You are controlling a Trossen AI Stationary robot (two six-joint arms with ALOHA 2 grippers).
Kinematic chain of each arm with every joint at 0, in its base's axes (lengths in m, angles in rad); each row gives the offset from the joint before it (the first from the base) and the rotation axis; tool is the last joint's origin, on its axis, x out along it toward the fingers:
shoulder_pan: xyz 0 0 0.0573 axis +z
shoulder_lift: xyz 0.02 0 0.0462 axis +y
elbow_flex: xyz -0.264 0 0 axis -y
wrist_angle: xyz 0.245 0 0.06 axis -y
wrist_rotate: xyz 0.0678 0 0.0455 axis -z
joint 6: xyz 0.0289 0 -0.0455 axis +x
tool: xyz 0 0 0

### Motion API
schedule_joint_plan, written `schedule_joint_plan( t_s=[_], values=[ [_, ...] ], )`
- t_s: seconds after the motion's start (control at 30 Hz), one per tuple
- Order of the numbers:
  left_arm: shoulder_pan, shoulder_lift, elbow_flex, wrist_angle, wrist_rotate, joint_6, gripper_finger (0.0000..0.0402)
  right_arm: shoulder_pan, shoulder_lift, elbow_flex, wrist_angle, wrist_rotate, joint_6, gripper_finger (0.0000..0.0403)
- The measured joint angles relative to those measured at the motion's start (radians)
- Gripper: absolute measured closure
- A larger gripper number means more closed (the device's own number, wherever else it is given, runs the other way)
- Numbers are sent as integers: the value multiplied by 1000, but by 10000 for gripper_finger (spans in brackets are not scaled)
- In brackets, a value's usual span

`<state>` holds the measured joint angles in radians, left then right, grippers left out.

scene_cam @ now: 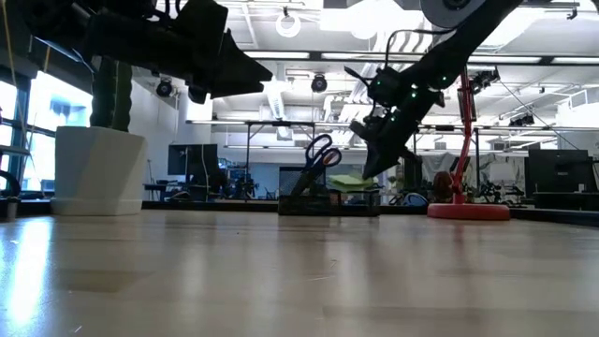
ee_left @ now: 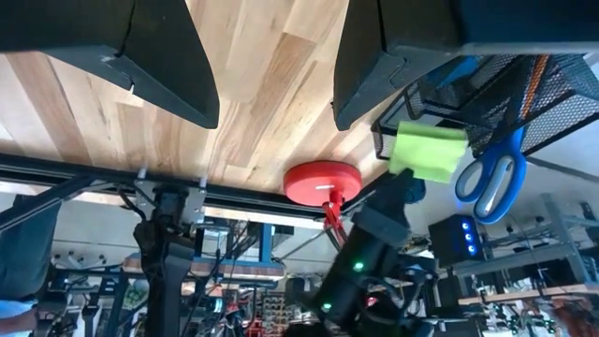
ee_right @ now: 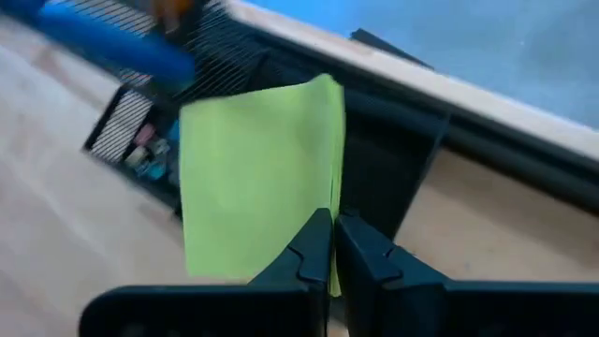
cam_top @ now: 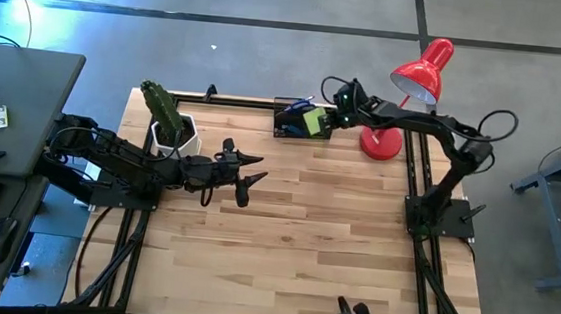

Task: Pick and place office supplies into organizer
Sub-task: Put the green sticky notes into the right section of the desk organizer, then adjust the desk organizer on the table

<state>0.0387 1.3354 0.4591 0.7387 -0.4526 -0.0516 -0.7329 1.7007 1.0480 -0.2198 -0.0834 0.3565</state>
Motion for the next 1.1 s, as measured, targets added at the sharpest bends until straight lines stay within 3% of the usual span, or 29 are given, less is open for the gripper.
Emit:
schedule_joint_plan(
  t_s=[0.27,0.57,1.1],
  values=[
    [0,0,0,-1,0,18,202,-50,69,23,43,1,32,401],
    [0,0,0,-1,0,20,202,-19,117,23,81,-26,88,394],
    [0,0,0,-11,0,20,202,1,98,26,-50,-15,13,282]
  ],
)
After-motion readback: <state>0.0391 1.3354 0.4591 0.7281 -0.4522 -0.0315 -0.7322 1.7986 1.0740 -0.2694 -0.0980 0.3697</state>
